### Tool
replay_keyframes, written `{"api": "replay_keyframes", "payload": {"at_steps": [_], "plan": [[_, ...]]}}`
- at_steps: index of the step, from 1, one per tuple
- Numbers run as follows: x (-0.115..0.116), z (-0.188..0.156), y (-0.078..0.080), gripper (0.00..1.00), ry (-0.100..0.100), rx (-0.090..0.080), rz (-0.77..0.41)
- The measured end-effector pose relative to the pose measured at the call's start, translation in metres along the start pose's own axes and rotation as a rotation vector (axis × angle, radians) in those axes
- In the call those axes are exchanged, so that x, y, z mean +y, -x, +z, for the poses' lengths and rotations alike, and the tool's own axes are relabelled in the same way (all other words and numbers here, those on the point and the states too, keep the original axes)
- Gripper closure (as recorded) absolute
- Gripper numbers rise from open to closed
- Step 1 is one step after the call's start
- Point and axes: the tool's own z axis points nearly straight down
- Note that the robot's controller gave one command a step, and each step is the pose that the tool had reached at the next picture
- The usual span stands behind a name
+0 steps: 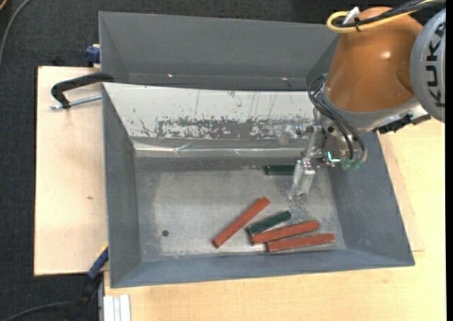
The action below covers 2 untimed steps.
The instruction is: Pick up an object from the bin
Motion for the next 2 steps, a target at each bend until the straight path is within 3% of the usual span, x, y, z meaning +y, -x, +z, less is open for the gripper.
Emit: {"api": "replay_keyframes", "payload": {"at_steps": [1,2], "plan": [[0.04,0.142,-0.001,0.0,0.0,-0.001,-0.285],[0.048,0.162,-0.005,0.0,-0.001,-0.005,-0.3]]}}
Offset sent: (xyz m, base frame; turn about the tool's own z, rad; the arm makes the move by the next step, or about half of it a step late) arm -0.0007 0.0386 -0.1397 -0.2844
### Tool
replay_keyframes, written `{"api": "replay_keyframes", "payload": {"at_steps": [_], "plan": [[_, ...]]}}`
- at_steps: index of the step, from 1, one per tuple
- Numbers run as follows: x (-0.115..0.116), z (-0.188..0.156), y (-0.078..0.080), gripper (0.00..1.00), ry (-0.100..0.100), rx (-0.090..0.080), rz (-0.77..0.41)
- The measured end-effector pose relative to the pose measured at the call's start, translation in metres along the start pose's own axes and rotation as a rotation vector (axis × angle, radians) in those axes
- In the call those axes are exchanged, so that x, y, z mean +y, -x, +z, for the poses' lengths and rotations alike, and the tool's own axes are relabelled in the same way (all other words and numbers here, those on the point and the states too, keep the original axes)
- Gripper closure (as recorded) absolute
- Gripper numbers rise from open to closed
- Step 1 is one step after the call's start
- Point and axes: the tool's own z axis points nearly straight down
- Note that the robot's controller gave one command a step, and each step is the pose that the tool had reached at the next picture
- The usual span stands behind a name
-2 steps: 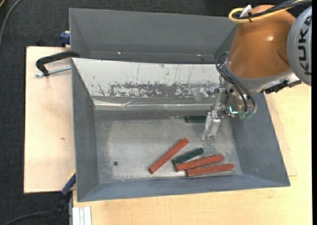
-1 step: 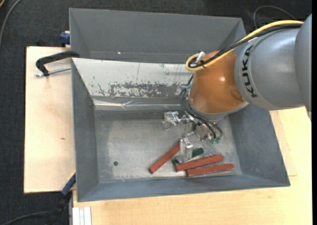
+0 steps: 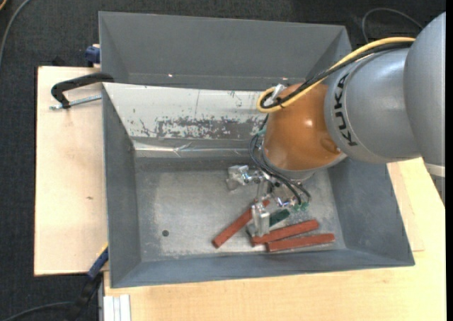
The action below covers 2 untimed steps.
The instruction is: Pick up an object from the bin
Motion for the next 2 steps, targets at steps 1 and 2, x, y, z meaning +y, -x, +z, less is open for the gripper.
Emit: {"api": "replay_keyframes", "payload": {"at_steps": [1,2], "plan": [[-0.001,-0.003,0.001,1.0,-0.001,-0.002,0.001],[-0.011,-0.146,0.018,1.0,-0.004,-0.016,0.002]]}}
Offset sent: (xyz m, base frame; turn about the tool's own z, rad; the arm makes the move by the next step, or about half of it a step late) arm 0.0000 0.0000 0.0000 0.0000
